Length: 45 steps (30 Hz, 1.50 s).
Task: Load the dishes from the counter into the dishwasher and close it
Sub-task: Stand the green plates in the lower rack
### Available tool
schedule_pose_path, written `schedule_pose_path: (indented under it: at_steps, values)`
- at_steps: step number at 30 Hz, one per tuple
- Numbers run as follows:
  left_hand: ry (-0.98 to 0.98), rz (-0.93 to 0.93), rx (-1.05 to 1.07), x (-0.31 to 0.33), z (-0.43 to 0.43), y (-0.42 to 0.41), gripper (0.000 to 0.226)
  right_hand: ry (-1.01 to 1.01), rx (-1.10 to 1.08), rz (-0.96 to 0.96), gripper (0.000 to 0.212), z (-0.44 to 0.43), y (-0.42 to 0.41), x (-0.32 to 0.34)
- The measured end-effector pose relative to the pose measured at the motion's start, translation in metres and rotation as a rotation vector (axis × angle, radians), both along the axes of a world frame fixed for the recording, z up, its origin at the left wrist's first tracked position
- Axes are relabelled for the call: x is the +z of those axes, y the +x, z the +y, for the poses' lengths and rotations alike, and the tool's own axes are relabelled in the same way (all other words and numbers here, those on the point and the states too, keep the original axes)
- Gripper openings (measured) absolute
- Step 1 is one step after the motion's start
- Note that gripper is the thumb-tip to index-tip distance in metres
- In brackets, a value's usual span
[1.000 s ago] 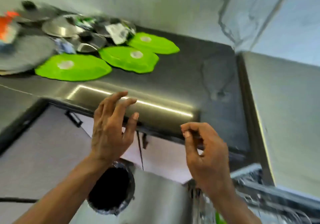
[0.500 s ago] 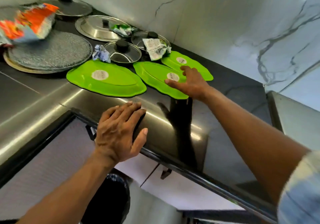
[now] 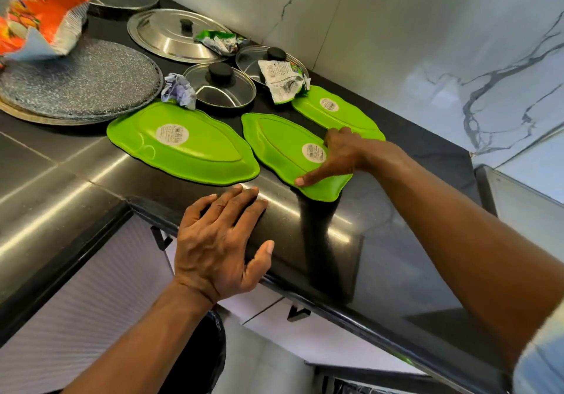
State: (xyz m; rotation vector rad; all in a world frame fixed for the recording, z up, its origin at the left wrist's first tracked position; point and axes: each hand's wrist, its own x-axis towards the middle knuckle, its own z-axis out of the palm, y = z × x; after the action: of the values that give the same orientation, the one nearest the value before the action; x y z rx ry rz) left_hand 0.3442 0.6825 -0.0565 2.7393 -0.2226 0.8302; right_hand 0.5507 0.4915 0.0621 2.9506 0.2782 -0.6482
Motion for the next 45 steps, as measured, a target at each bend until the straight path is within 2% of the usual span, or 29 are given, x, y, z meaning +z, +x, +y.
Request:
schedule_pose_path:
  at_steps: [5, 8, 10, 12, 15, 16, 18, 19, 22, 26, 31, 34, 36, 38, 40, 42, 45]
  values:
    - [-0.005, 0.003, 0.009, -0.001, 0.001, 0.001, 0.059, 0.082, -0.098, -0.011, 0.169, -0.002, -0.023, -0.003]
    - [-0.007, 0.004, 0.014, -0.002, 0.0, 0.0, 0.059, 0.169, -0.238, 0.1, 0.175, 0.008, -0.018, 0.003]
    - [-0.005, 0.002, 0.014, -0.003, 0.0, 0.0, 0.06, 0.29, -0.328, 0.17, 0.17, 0.01, -0.013, 0.004]
    - [-0.003, 0.002, 0.013, -0.003, 0.0, 0.0, 0.06, 0.454, -0.421, 0.201, 0.15, 0.002, -0.011, 0.001]
    - [0.006, -0.003, 0.002, -0.004, 0.002, 0.002, 0.061, 0.837, -0.485, 0.188, 0.08, -0.016, -0.02, -0.006]
    - [0.01, -0.004, -0.003, -0.004, 0.002, 0.002, 0.061, 1.006, -0.501, 0.171, 0.066, -0.02, -0.025, -0.008]
    - [0.019, 0.0, -0.009, -0.006, 0.003, 0.002, 0.06, 1.315, -0.57, 0.112, 0.059, -0.03, -0.042, -0.009]
    - [0.025, 0.006, -0.011, -0.006, 0.004, 0.002, 0.06, 1.394, -0.594, 0.044, 0.057, -0.034, -0.053, -0.007]
    - [0.037, 0.021, -0.012, -0.002, 0.003, 0.001, 0.059, 1.384, -0.578, -0.232, 0.039, -0.06, -0.102, 0.006]
    - [0.013, 0.028, 0.009, 0.0, -0.005, -0.008, 0.051, 1.48, -0.574, -0.376, 0.034, -0.102, -0.214, 0.031]
    - [-0.119, 0.057, 0.051, -0.016, -0.055, -0.054, 0.051, 1.385, -0.648, -0.337, 0.038, -0.147, -0.367, 0.021]
    - [-0.188, 0.062, -0.024, -0.04, -0.106, -0.105, 0.059, 1.336, -0.762, -0.303, 0.024, -0.164, -0.447, -0.006]
    - [-0.245, 0.105, -0.121, -0.067, -0.145, -0.15, 0.066, 1.28, -0.902, -0.269, 0.027, -0.178, -0.495, -0.036]
    - [-0.365, 0.223, -0.268, -0.102, -0.184, -0.194, 0.067, 1.208, -1.023, -0.238, 0.037, -0.195, -0.534, -0.072]
    - [-0.483, 0.453, -0.373, -0.146, -0.222, -0.235, 0.063, 1.17, -1.179, -0.249, 0.031, -0.217, -0.568, -0.118]
    - [-0.55, 0.74, -0.388, -0.188, -0.25, -0.27, 0.059, 1.104, -1.293, -0.262, 0.024, -0.235, -0.587, -0.164]
    - [-0.506, 1.13, -0.336, -0.26, -0.294, -0.311, 0.06, 0.959, -1.314, -0.28, 0.021, -0.266, -0.599, -0.239]
